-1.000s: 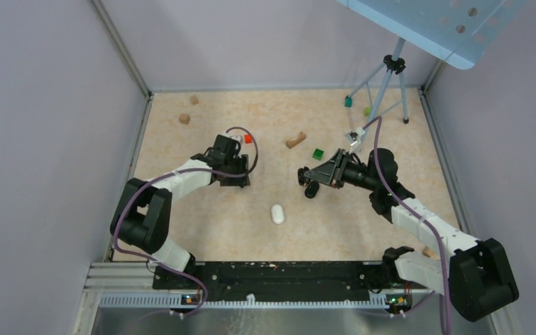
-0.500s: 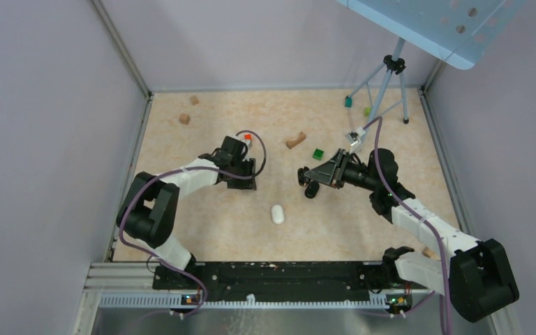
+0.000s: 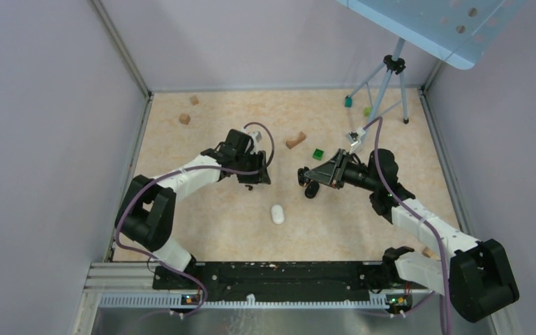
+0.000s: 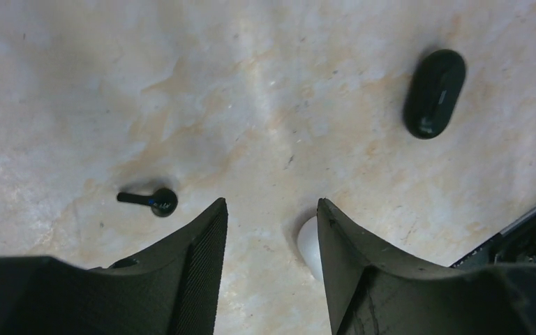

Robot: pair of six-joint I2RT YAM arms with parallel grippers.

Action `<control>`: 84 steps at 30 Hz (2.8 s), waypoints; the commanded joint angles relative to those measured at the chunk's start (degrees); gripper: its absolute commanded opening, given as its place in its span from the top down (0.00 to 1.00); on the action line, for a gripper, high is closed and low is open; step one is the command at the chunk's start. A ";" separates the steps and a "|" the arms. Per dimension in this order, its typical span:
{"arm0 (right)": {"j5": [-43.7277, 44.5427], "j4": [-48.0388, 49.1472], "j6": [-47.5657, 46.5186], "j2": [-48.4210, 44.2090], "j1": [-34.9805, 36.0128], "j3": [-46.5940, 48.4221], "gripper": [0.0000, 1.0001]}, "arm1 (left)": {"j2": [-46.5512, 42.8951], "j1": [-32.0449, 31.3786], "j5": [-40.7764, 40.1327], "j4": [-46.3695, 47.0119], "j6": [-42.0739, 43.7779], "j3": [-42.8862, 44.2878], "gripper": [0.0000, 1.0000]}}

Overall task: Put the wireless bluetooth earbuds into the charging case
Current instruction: Adjust the right earbud at the center of the board.

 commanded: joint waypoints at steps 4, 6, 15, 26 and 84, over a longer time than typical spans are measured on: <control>0.06 1.92 -0.11 -2.34 -0.35 -0.27 1.00 | -0.98 0.17 1.30 -6.05 12.11 6.88 0.46; 0.43 1.53 -0.32 -2.77 -0.33 -0.71 1.00 | -0.90 0.11 -5.86 -8.58 16.18 6.94 0.46; 0.09 2.41 0.17 -2.17 -0.35 -0.26 1.00 | -5.81 -4.19 -18.76 -2.05 27.90 -0.31 0.44; 0.10 3.29 0.43 -1.29 -0.35 -0.57 1.00 | -5.77 -12.03 -28.01 4.16 37.68 -6.78 0.44; 0.16 1.04 0.06 -1.47 -0.35 1.25 1.00 | 2.19 -1.58 -3.29 -11.66 33.91 6.99 0.33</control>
